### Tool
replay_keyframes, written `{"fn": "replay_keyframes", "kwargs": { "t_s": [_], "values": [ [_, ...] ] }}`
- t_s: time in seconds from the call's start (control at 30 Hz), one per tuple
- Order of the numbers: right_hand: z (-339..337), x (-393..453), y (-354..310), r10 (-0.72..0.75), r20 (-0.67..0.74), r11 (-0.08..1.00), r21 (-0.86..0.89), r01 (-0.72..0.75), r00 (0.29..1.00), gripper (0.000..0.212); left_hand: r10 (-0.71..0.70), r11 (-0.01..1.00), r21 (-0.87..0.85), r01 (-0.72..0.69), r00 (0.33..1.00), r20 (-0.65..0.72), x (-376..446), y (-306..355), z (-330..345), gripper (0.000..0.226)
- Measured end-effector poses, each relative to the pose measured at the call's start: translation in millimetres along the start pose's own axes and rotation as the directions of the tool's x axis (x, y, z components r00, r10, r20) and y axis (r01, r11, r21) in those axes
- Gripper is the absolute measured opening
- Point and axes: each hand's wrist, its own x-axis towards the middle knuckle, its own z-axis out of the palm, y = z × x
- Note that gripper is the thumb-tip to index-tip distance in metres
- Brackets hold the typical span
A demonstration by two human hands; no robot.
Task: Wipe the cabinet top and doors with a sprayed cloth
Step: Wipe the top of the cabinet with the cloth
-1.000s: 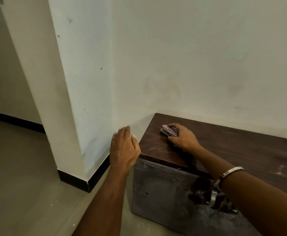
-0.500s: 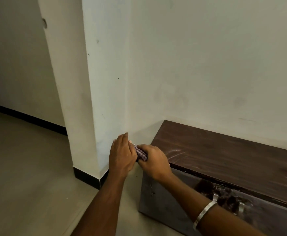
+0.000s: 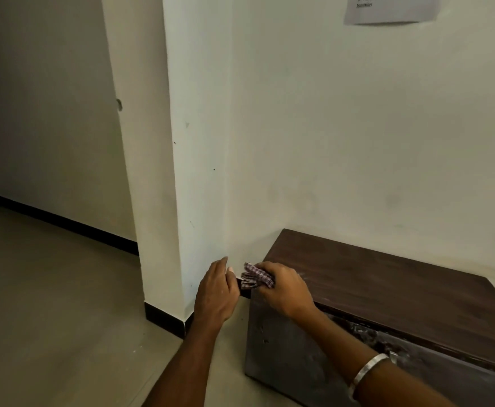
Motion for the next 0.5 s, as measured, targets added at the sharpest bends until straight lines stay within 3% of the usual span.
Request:
{"fn": "replay_keyframes", "kwargs": {
  "t_s": [0.13,0.27,0.37,0.5],
  "values": [
    [-35,-10,43,0.21,-0.071,0.977,-0.011,-0.212,0.975,0.043,0.04,0.996,0.076,-0.038,0.999,-0.014,-9,-1,4,0.046],
    [-70,-26,111,0.464,-0.193,0.88,-0.009,-0.474,0.865,0.04,0.144,0.959,0.244,-0.145,0.989,0.023,-9,-2,27,0.05],
    [-86,-35,153,0.525,-0.232,0.829,-0.081,-0.554,0.819,0.043,0.219,0.923,0.31,-0.23,0.973,0.07,-4,-2,54,0.054],
    [-83,-33,178,0.533,-0.233,0.812,-0.131,-0.569,0.814,0.045,0.26,0.908,0.311,-0.282,0.959,0.111,5,1,79,0.056]
  ]
}}
